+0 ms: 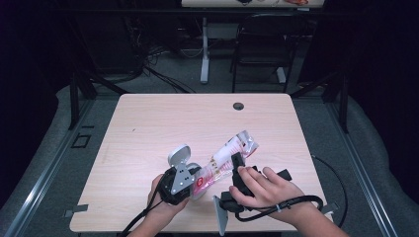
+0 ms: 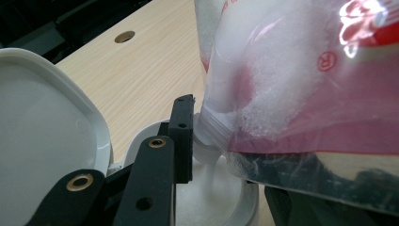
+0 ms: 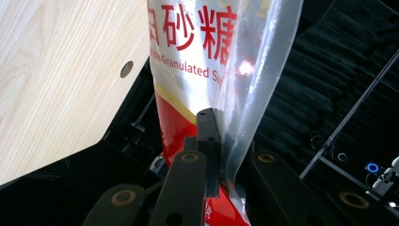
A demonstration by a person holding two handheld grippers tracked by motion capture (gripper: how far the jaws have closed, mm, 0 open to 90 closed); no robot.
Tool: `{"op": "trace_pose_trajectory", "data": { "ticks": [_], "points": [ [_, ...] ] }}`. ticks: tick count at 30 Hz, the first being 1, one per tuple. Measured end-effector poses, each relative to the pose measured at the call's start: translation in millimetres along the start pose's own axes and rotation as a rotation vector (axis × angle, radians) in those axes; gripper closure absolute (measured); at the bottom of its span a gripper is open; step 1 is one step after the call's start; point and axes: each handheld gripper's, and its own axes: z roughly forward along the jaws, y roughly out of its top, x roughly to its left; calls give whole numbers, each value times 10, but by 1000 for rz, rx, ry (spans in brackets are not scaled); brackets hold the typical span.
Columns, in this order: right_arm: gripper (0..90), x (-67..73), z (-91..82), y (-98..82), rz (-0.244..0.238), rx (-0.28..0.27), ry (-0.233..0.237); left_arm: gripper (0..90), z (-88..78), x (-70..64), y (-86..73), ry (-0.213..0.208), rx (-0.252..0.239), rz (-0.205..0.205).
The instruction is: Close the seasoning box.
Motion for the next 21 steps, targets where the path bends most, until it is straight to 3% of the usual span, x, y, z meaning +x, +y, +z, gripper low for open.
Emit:
{"op": "trace_pose_trajectory", "data": {
  "ticks": [21],
  "points": [
    [876,-14,1,11,-10,8,-2,714,-9,10,-5,5,0,-1]
  ]
}}
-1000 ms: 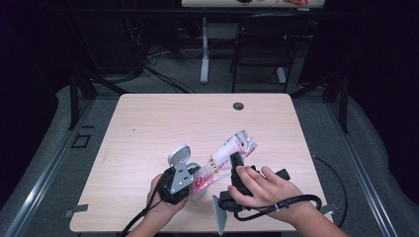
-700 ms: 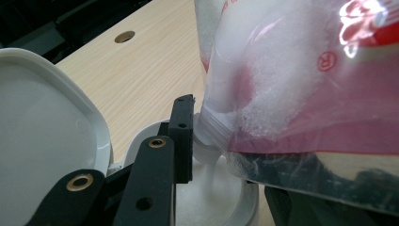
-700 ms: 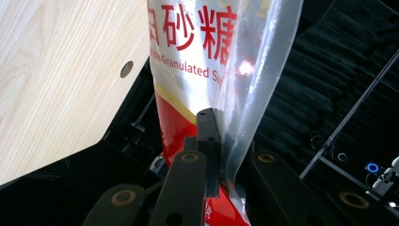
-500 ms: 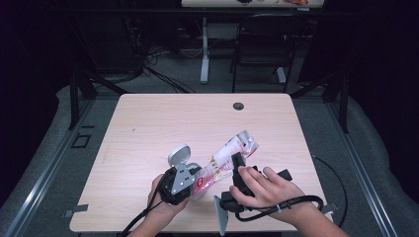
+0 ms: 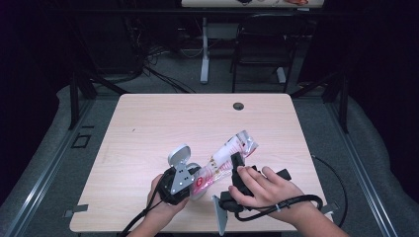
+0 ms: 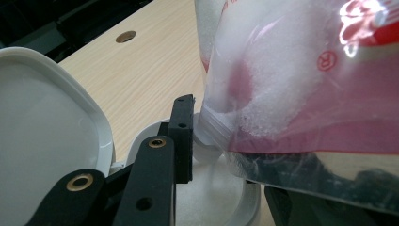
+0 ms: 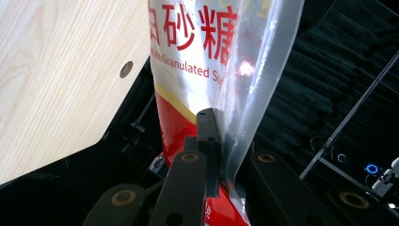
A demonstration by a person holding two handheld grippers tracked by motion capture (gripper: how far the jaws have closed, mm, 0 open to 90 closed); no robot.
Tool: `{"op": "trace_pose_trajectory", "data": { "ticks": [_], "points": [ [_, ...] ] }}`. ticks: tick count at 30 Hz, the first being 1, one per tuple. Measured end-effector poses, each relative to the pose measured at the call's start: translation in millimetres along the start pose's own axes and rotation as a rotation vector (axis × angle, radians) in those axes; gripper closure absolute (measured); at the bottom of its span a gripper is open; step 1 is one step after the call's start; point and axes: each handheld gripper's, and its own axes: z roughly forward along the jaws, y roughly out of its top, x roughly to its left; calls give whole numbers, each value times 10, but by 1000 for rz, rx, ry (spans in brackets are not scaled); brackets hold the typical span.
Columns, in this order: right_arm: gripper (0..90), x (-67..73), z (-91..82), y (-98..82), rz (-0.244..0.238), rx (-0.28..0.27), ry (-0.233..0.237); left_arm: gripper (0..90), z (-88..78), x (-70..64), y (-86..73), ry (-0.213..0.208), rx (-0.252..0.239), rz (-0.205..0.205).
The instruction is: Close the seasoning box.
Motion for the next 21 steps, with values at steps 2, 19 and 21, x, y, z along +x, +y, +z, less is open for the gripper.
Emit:
{"op": "trace_pose_trajectory", "data": {
  "ticks": [2,19,21],
  "points": [
    [877,-3,1,-1,0,-2,0,714,-2,1,1,0,-2,1],
    [877,5,1,-13,12,2,16,714,-6,4,-2,2,-4,-6],
    [877,8,2,-15,17,2,18,714,-8,5,-1,4,-3,-5]
  ]
}}
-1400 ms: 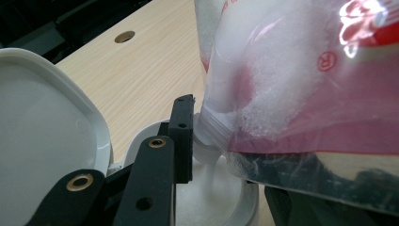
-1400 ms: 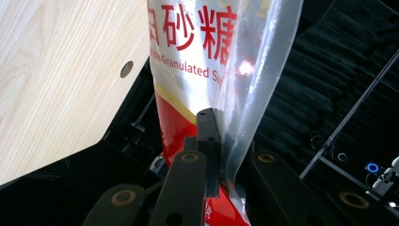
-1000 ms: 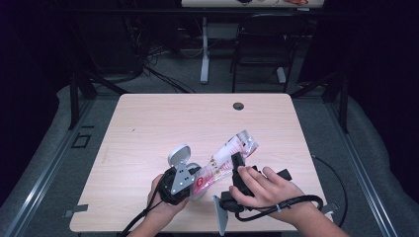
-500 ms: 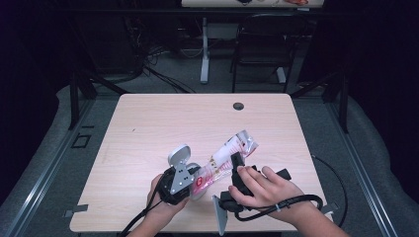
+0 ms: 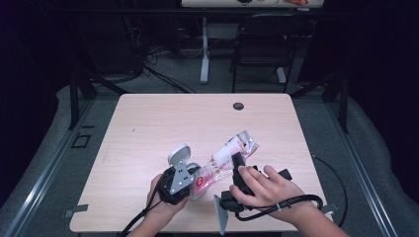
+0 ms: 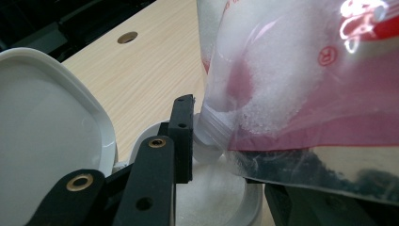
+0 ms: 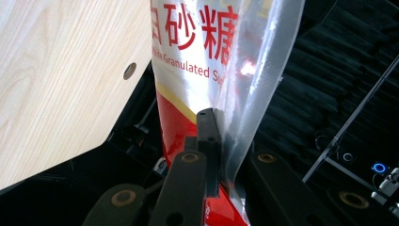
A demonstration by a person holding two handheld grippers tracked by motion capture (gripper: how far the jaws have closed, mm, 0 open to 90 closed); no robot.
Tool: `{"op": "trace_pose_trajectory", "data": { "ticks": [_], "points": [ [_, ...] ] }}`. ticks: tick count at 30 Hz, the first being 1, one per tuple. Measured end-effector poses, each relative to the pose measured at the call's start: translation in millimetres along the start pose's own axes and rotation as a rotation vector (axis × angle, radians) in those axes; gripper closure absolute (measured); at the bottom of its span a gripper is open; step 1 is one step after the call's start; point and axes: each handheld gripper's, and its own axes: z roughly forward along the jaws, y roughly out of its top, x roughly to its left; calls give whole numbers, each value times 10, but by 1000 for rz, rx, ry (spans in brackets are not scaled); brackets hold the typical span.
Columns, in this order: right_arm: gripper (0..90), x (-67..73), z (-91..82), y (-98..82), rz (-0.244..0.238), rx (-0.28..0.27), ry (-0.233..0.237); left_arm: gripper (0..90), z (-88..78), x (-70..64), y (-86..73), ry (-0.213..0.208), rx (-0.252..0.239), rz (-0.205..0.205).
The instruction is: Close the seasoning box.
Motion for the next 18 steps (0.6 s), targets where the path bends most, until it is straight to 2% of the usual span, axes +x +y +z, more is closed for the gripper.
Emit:
{"op": "trace_pose_trajectory", "data": {
  "ticks": [13,16,18],
  "points": [
    [877,12,12,-9,14,-13,1,713,-6,6,1,-3,-6,-5],
    [877,-4,-7,-2,3,15,2,714,-15,14,3,-4,-6,-9],
    [877,10,3,-10,20,2,-3,714,-15,12,3,-4,-6,-8]
  ]
}}
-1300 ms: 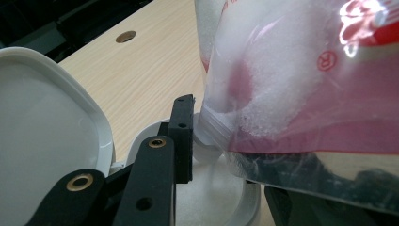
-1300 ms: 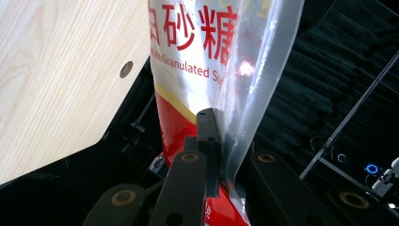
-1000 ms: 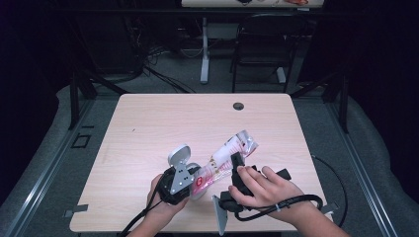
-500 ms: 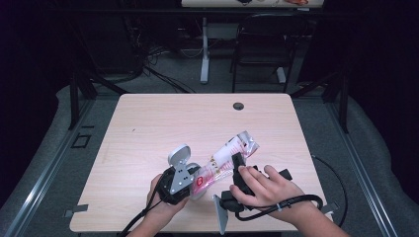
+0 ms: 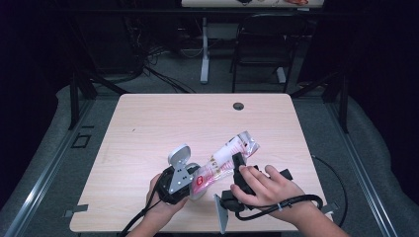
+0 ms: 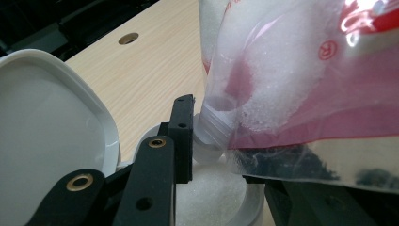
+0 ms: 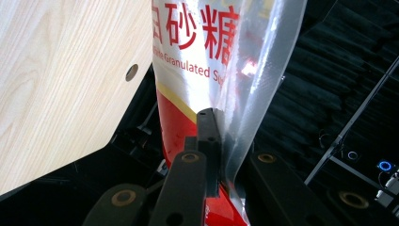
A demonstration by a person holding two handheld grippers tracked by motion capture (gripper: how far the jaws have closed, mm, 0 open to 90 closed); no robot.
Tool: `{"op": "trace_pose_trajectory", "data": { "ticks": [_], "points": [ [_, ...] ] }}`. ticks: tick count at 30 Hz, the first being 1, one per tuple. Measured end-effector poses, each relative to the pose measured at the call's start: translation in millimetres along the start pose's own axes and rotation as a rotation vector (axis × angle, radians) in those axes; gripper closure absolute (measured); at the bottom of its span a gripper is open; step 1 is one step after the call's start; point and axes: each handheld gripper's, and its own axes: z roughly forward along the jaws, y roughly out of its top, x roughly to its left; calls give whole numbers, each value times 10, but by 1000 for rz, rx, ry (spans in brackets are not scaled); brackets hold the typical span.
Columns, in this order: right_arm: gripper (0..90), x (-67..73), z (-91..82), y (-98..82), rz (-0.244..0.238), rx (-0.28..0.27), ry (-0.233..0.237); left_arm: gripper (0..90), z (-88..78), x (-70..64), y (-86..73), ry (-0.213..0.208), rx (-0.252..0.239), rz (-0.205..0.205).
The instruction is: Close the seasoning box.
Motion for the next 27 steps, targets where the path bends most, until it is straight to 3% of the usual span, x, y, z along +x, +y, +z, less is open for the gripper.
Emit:
{"op": "trace_pose_trajectory", "data": {
  "ticks": [27],
  "points": [
    [878,82,28,-57,91,-9,55,713,-18,10,1,2,-1,2]
  ]
}}
